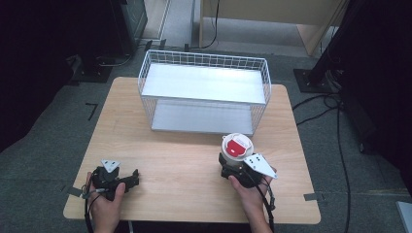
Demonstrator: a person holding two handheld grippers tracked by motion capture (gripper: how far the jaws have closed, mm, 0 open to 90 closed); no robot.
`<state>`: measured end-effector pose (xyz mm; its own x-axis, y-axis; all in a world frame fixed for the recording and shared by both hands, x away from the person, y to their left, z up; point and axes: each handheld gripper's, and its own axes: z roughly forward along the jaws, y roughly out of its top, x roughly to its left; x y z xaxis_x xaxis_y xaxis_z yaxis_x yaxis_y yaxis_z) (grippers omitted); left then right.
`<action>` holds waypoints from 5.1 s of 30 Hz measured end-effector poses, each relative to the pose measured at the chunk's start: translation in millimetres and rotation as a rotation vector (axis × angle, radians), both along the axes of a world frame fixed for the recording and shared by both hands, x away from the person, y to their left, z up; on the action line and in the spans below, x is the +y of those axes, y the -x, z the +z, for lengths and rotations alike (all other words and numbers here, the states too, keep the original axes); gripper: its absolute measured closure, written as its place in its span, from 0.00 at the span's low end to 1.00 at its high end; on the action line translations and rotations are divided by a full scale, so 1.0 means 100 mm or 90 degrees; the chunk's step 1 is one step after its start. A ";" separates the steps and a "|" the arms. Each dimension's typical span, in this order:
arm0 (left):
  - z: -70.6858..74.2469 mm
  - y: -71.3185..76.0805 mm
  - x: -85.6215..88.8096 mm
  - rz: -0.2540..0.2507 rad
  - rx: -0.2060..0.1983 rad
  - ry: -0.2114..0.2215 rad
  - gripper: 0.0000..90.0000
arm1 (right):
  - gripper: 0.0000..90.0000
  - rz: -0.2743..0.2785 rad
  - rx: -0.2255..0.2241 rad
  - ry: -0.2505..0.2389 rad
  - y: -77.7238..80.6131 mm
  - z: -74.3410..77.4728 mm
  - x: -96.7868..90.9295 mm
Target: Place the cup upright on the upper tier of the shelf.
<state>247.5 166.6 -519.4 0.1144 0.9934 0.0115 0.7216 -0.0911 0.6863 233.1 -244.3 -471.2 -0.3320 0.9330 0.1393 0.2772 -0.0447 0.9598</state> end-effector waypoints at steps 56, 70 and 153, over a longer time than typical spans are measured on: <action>0.00 0.00 0.00 0.000 0.001 0.000 0.00 | 0.09 0.016 -0.104 -0.005 -0.40 0.95 0.16; 0.00 0.00 0.00 0.000 0.000 0.000 0.00 | 0.09 0.016 -0.134 -0.009 -0.51 1.19 0.20; 0.00 0.00 0.00 0.000 -0.001 0.000 0.00 | 0.09 -0.027 -0.121 0.017 -1.95 1.71 0.51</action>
